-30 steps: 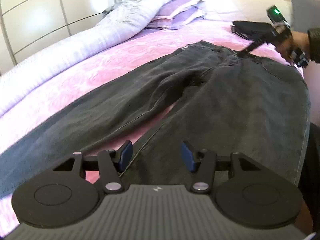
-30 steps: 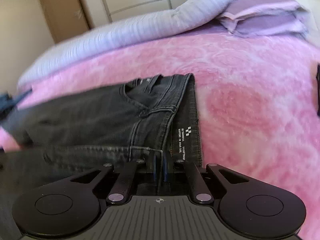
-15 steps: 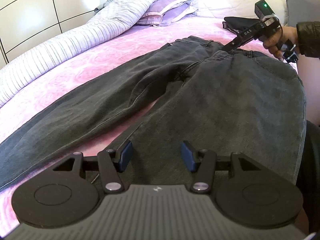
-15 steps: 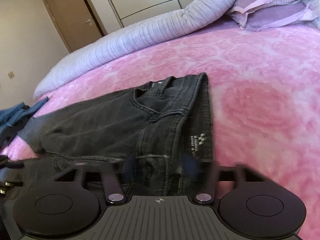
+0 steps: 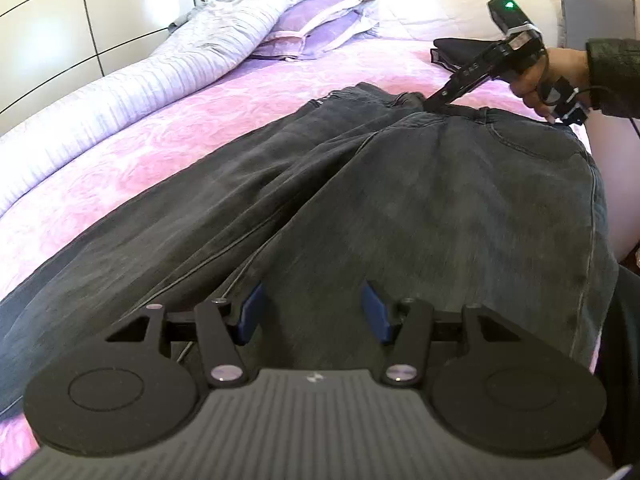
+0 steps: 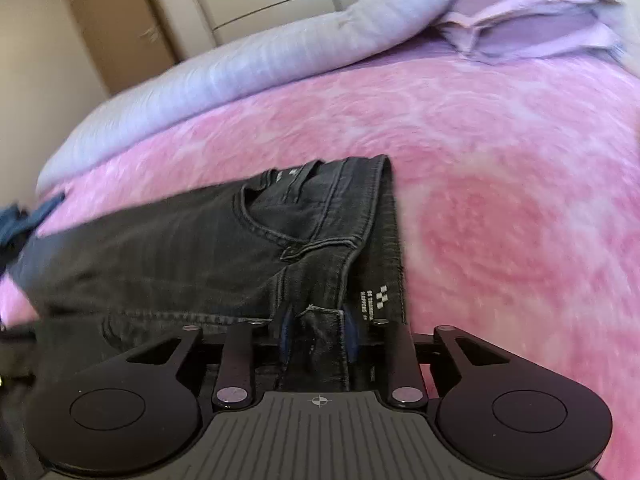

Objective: Fold clothes

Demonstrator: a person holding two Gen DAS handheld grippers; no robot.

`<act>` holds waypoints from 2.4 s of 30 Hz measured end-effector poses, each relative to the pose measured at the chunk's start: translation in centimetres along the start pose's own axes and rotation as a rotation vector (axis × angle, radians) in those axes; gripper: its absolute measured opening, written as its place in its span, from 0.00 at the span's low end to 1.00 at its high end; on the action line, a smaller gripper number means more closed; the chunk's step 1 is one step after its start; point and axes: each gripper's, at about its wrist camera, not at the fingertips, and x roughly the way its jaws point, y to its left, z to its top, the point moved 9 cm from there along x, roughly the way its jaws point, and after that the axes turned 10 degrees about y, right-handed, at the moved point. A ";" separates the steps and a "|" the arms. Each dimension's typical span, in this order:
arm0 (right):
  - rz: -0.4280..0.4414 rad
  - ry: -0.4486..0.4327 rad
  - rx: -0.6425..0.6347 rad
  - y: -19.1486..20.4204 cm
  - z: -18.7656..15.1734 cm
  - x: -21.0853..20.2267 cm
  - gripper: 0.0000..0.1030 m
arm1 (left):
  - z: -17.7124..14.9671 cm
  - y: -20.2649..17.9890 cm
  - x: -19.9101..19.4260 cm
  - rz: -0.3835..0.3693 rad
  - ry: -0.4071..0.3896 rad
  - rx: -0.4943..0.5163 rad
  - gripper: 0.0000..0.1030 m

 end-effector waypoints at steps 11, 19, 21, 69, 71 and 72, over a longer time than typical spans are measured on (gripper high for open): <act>-0.047 -0.105 -0.130 11.5 -8.3 -8.8 0.34 | -13.7 7.7 -12.5 0.309 0.062 -0.172 0.49; -0.032 -0.110 -0.072 17.3 -14.6 -8.2 0.35 | -27.3 14.6 -25.9 0.663 0.133 -0.353 0.62; -0.024 -0.104 -0.069 18.6 -15.2 -8.0 0.35 | -30.4 15.6 -27.4 0.737 0.192 -0.365 0.63; 0.335 0.009 -0.927 55.0 -17.9 3.9 0.45 | -31.3 18.2 -24.8 1.158 0.369 0.002 0.56; 0.336 0.019 -0.908 54.6 -18.2 4.2 0.45 | -32.2 17.8 -24.7 1.140 0.395 0.009 0.56; 0.333 0.023 -0.901 54.4 -18.3 4.2 0.45 | -32.7 17.6 -24.7 1.130 0.408 0.012 0.56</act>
